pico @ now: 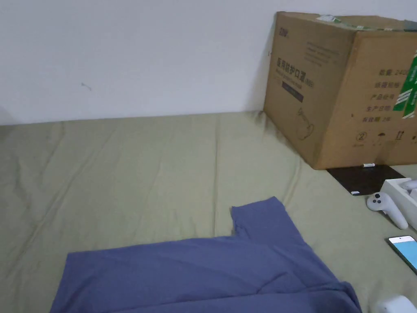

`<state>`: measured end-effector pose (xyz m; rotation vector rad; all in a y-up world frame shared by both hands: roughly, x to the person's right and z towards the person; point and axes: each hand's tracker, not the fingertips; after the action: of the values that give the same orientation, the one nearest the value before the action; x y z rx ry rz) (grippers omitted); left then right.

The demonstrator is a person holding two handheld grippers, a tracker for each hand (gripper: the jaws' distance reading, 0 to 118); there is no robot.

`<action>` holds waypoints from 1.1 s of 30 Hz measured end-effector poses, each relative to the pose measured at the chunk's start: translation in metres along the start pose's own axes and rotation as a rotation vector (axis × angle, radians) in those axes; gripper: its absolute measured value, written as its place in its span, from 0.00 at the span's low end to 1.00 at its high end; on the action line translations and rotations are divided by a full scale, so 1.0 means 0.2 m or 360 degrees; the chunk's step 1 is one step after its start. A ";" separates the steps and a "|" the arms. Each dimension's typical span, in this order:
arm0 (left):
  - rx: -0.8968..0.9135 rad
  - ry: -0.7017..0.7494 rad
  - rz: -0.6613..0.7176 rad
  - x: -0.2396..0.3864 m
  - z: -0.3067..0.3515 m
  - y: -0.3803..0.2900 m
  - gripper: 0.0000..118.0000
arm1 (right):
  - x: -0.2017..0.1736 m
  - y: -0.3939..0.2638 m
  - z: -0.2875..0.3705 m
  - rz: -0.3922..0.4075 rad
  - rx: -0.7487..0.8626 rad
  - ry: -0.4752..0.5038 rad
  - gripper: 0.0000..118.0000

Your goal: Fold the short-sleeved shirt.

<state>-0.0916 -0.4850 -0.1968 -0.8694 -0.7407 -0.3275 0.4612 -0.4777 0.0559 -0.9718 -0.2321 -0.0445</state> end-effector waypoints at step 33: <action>0.0009 0.0041 0.0394 -0.56 -0.89 0.97 0.96 | -0.46 0.71 0.17 -0.0060 0.0934 0.0141 0.00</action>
<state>0.0154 -0.5082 -0.4612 -0.9387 -0.6022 -0.1159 0.3854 -0.3750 -0.0607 -0.3804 -0.1671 -0.0497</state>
